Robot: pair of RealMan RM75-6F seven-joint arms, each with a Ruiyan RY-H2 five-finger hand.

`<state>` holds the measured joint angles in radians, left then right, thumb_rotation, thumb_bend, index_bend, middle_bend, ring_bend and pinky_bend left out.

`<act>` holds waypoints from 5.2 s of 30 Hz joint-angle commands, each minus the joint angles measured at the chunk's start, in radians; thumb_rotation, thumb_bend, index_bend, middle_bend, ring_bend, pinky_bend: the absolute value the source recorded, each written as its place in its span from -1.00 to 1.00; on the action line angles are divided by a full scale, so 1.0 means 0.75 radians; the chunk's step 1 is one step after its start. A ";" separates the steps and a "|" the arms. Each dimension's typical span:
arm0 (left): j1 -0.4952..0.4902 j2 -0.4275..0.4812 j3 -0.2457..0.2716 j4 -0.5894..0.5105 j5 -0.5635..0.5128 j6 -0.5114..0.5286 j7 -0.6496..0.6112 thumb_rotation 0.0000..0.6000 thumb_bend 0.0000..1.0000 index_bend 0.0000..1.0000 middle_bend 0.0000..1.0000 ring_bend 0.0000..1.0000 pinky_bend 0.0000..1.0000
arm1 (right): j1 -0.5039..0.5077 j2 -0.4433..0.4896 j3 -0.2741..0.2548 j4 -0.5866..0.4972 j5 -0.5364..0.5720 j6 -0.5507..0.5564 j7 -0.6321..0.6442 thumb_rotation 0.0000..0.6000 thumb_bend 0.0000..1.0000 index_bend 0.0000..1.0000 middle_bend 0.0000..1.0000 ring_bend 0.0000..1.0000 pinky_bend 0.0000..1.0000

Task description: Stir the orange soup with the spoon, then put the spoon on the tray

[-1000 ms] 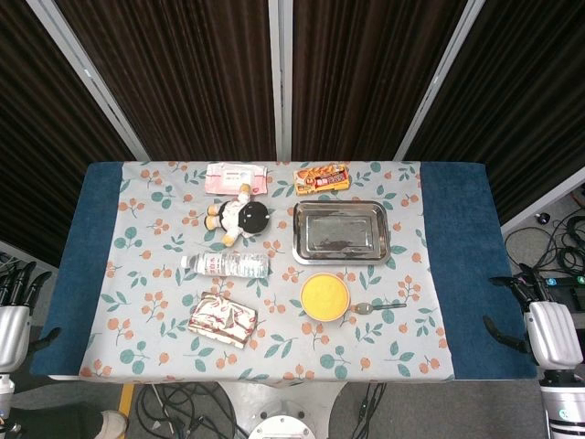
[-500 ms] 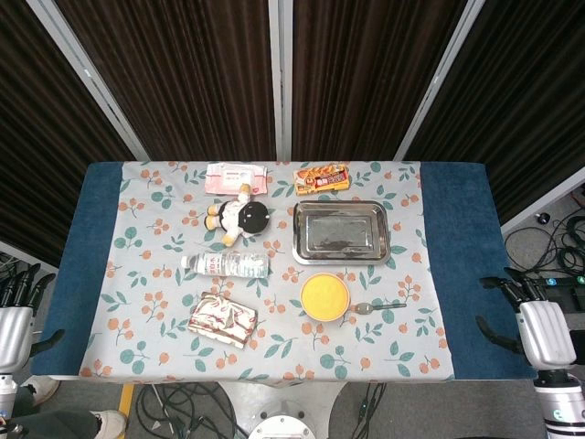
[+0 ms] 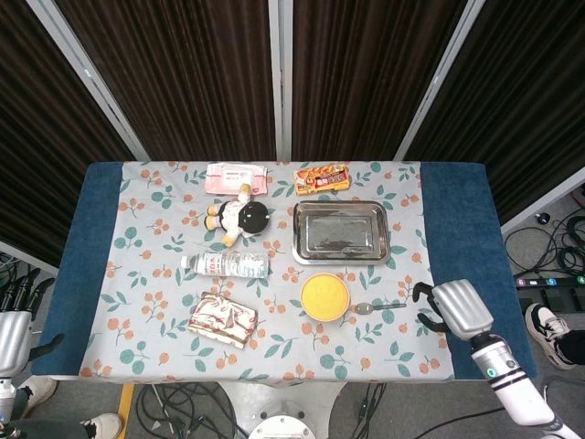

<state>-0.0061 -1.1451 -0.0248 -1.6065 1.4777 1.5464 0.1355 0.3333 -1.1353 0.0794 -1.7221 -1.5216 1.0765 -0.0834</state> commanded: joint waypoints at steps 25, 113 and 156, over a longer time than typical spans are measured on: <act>0.011 -0.019 0.002 0.043 -0.022 -0.018 -0.049 1.00 -0.88 -0.57 -0.72 -0.77 -0.73 | 0.226 -0.413 -0.031 0.409 0.334 -0.297 -0.205 1.00 -0.52 0.03 0.88 0.90 1.00; 0.056 -0.050 0.001 0.114 -0.033 0.004 -0.133 1.00 -0.89 -0.57 -0.72 -0.77 -0.73 | 0.661 -0.470 0.021 0.215 0.738 -0.335 -0.535 1.00 -0.42 -0.03 0.90 0.90 1.00; 0.064 -0.047 0.001 0.111 -0.034 0.001 -0.134 1.00 -0.89 -0.57 -0.72 -0.77 -0.73 | 0.938 -0.339 -0.077 0.243 0.569 -0.388 -1.090 1.00 -0.17 0.42 0.94 0.92 1.00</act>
<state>0.0419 -1.1802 -0.0237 -1.5234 1.4518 1.5470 0.0347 1.0142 -1.3858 0.0422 -1.5512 -1.0794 0.7966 -0.8598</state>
